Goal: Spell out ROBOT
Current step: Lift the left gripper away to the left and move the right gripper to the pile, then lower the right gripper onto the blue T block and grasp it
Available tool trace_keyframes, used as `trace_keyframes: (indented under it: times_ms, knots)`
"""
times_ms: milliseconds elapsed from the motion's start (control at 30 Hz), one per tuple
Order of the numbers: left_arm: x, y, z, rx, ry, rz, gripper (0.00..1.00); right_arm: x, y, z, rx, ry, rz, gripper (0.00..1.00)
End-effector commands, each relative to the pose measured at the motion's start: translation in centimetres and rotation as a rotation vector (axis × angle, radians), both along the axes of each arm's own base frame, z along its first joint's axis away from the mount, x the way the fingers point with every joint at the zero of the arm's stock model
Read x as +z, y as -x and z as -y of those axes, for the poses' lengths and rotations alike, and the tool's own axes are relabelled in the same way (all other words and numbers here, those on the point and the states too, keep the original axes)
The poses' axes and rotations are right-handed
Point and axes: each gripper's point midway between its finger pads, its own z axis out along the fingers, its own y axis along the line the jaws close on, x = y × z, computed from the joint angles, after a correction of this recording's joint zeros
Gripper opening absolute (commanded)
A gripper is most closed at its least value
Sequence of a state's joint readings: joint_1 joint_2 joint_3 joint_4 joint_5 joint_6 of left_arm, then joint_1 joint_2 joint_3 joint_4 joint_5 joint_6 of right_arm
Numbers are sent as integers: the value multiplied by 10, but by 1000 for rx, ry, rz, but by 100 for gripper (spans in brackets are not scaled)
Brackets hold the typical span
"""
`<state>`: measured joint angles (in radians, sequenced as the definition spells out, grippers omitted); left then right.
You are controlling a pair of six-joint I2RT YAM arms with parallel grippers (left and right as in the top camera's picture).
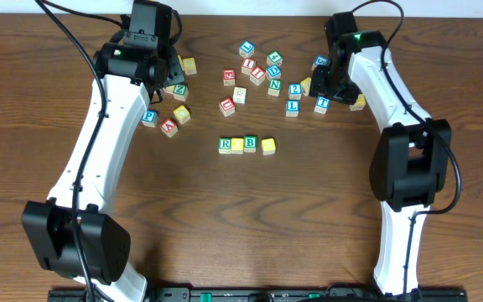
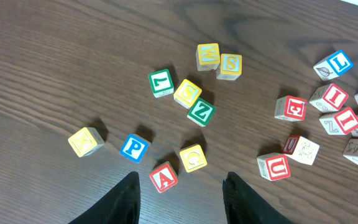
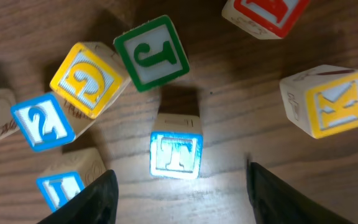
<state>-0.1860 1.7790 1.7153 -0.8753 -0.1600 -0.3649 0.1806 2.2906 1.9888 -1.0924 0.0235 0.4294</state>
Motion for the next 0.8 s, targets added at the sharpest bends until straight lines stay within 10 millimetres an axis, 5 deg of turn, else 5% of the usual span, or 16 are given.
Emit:
trace_keyframes:
  times_ms: [0, 533, 767]
  knots:
    - [-10, 1, -1, -8, -18, -27, 43, -18, -3, 3, -33, 18, -18, 59]
    - [-10, 1, -2, -6, -20, -27, 43, -35, -1, 2, -76, 14, -50, 49]
    - [-10, 1, -2, -6, -20, -27, 43, -35, -13, -1, -73, 4, -5, 33]
